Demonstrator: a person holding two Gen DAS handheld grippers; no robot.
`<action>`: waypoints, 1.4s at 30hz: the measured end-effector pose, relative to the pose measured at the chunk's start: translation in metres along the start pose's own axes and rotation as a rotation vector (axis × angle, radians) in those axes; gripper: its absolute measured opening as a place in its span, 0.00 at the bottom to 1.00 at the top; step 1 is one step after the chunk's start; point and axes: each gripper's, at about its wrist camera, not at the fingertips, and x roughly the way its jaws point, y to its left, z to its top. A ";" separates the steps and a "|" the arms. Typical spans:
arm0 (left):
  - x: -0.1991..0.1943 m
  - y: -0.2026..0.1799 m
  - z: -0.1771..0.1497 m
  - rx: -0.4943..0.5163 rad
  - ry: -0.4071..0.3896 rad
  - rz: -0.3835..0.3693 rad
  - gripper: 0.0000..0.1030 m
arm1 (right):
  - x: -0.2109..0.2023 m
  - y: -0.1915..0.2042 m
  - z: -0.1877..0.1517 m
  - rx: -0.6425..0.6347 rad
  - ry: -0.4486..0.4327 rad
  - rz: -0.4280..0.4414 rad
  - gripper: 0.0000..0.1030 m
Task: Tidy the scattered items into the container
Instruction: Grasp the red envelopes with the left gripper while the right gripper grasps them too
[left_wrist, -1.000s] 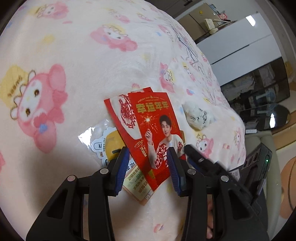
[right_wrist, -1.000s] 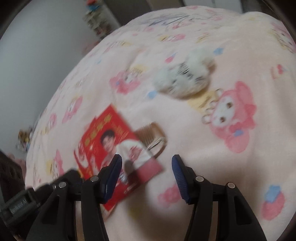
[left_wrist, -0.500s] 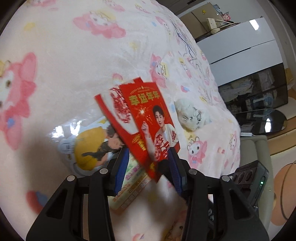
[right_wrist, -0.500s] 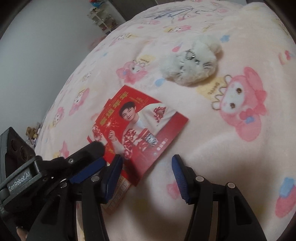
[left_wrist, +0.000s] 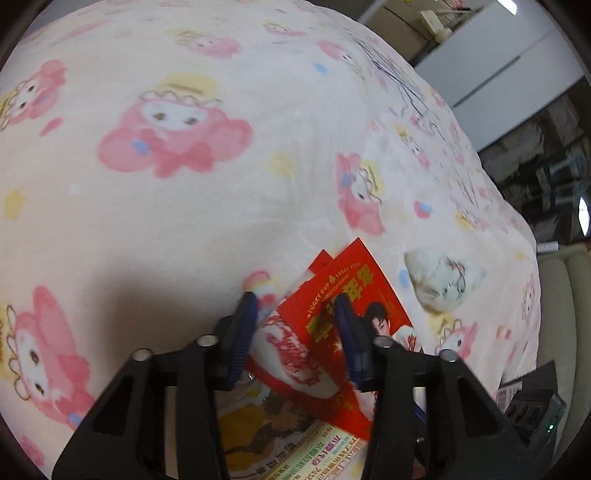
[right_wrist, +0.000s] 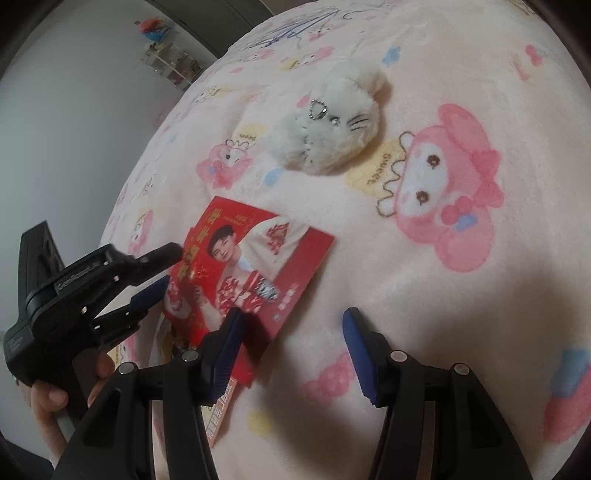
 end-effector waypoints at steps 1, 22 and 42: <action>-0.001 -0.004 -0.004 0.019 0.010 -0.014 0.18 | -0.001 0.001 0.000 -0.009 0.001 0.007 0.47; -0.094 0.046 -0.135 -0.004 0.064 0.017 0.21 | -0.015 0.033 -0.083 -0.196 0.344 -0.019 0.41; -0.092 0.049 -0.157 -0.027 0.090 0.056 0.23 | -0.026 0.023 -0.087 -0.173 0.315 0.032 0.40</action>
